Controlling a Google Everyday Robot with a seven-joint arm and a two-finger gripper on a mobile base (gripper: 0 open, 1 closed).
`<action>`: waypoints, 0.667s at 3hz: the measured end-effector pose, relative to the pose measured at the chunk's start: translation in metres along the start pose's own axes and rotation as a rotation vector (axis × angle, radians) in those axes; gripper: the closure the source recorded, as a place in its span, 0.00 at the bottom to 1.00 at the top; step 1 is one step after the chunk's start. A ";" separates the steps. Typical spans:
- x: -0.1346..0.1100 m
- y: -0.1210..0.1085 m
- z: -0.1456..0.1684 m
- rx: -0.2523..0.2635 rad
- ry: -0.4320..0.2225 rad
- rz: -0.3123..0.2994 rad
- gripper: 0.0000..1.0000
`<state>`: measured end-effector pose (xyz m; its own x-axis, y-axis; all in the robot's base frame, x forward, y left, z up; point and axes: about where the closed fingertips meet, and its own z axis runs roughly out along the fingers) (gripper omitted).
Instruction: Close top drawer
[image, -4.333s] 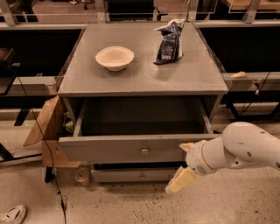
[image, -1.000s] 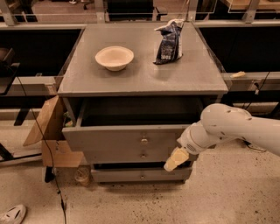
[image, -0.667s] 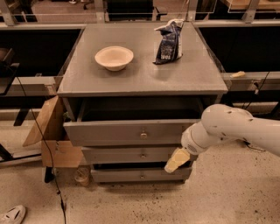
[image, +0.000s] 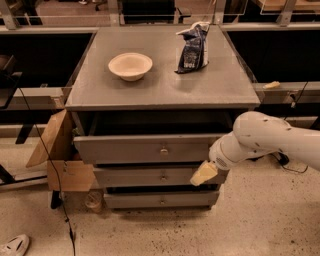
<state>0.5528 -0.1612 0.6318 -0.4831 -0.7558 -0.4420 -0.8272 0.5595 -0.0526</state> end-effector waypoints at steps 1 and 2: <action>-0.005 -0.008 -0.003 0.008 -0.001 0.011 0.42; -0.012 -0.013 -0.004 0.017 -0.008 0.011 0.65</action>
Offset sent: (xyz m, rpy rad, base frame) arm 0.0249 0.0013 0.0185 0.0044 -0.0322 -0.0277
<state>0.5677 -0.1609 0.6417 -0.4901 -0.7465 -0.4500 -0.8166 0.5738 -0.0626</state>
